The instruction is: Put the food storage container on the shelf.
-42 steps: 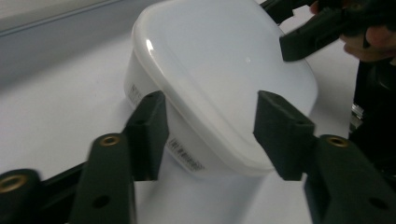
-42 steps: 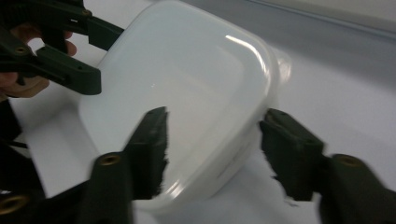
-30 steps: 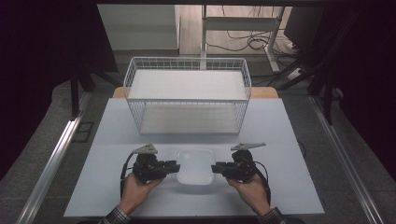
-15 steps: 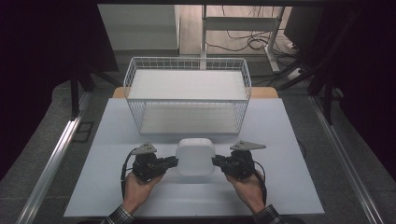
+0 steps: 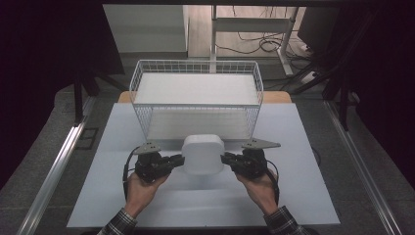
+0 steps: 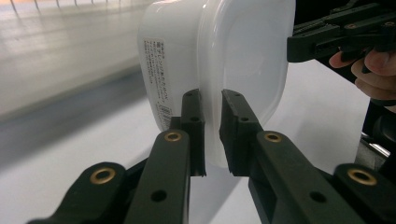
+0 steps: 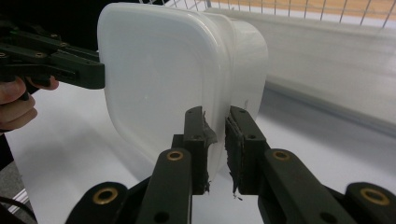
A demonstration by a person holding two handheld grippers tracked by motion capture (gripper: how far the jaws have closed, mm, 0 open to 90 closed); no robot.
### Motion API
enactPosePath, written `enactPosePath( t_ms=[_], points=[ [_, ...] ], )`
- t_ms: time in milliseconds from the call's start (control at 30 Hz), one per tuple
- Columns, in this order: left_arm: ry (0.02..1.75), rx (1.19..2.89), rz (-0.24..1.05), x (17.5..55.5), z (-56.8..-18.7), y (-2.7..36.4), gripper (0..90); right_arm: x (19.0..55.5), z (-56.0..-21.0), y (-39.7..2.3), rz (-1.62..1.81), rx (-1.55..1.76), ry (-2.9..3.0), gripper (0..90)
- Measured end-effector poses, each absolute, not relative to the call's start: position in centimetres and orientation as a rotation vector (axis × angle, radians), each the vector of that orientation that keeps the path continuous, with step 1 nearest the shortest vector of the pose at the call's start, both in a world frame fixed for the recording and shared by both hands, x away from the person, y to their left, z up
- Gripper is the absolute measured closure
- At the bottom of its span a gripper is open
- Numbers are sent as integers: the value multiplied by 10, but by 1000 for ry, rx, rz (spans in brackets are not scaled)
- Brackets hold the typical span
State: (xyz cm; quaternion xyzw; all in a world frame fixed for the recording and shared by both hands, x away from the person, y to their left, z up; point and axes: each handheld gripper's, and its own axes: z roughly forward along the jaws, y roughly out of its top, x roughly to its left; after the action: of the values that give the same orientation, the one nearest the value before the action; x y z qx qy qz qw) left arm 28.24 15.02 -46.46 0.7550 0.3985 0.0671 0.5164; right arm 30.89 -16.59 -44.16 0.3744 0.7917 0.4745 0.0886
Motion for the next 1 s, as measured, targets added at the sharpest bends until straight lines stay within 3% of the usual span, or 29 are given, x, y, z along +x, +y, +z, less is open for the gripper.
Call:
enactPosePath(
  t_ms=[1000],
  points=[
    [903,1738,288,317,-376,169,806,349,-354,-147,1489,969,2255,780]
  ],
)
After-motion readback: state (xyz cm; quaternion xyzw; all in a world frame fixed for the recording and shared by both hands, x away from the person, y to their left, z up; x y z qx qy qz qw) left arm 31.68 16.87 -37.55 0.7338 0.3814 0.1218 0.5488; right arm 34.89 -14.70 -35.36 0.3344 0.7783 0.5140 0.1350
